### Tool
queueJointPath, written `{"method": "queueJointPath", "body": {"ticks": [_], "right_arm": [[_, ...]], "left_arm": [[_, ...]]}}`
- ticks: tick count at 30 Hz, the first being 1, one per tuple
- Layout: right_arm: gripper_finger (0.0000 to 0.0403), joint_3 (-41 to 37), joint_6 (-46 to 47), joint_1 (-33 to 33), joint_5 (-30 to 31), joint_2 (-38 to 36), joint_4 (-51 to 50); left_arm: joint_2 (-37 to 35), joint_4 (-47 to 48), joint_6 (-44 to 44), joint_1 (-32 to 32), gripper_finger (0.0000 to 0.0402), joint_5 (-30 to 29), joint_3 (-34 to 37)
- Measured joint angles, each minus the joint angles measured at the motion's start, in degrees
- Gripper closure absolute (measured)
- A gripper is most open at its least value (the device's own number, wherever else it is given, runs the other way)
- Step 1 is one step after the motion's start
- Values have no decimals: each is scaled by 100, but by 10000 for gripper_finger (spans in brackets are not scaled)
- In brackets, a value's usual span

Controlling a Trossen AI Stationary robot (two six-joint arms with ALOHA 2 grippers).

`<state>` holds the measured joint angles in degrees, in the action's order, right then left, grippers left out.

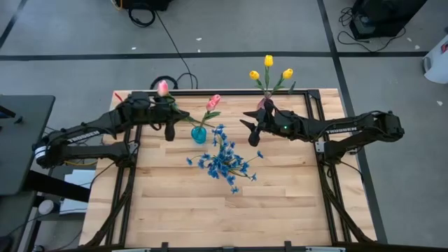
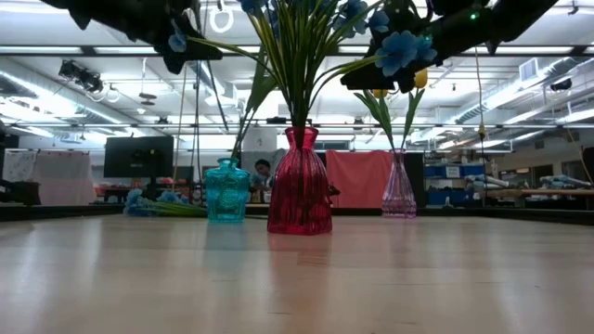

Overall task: Sort flowers into vase by color
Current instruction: Put the pink flower into the blue vase

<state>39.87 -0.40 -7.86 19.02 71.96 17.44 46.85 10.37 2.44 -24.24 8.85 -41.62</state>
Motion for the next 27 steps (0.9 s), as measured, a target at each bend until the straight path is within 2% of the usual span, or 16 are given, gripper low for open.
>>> {"method": "queueJointPath", "body": {"ticks": [15, 27], "right_arm": [[238, -143, 240, -5, -47, 0, 98], [238, -143, 332, 0, -69, 0, 100]], "left_arm": [[136, -786, -440, -91, 392, -30, 813], [1048, -1420, -542, -85, 392, 62, 1090]]}}
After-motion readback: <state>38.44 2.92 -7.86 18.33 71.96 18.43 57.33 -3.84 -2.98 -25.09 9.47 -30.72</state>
